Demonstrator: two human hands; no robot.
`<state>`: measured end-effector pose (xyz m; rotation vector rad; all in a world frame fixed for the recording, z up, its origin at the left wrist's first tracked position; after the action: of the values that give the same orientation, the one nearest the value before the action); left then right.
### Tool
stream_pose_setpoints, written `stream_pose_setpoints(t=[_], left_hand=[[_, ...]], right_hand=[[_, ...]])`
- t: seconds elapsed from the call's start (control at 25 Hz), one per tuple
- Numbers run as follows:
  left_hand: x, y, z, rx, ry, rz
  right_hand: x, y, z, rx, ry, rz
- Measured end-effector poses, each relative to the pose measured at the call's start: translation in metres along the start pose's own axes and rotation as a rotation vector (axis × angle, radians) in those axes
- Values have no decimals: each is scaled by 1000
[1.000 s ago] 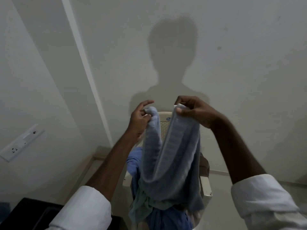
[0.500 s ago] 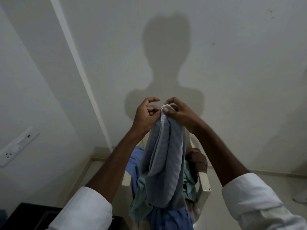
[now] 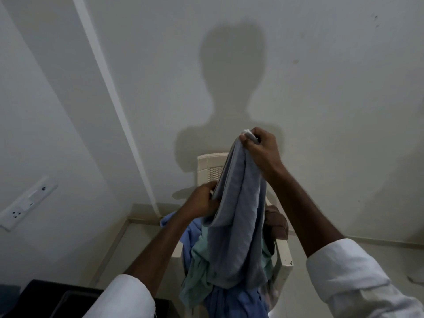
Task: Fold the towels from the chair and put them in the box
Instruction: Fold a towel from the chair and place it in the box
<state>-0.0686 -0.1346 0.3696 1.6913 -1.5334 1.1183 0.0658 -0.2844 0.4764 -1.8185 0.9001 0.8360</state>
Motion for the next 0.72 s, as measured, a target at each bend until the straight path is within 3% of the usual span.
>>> stream_pose_setpoints(t=[0.2, 0.36, 0.44, 0.64, 0.72], left_hand=[[-34, 24, 7, -77, -58, -378], [-14, 22, -21, -178, 51, -475], [6, 20, -39, -193, 11, -374], [66, 26, -37, -208, -399, 170], [73, 28, -31, -250, -475, 194]], right_hand=[[11, -11, -22, 149, -64, -2], [29, -12, -28, 302, -45, 68], [39, -14, -33, 406, -48, 130], [51, -17, -38, 502, -65, 202], [53, -18, -39, 512, -67, 206]])
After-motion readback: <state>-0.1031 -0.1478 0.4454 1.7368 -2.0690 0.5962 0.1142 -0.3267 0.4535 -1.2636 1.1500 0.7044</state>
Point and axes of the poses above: each hand's wrist, its own y-axis away from the middle knuckle, its own z-axis out of the palm, x = y × z, the point moved 2 cm from there along -y, towards the middle knuckle, and after that the axes turned 8 degrees about y, right-handed, at the moved point
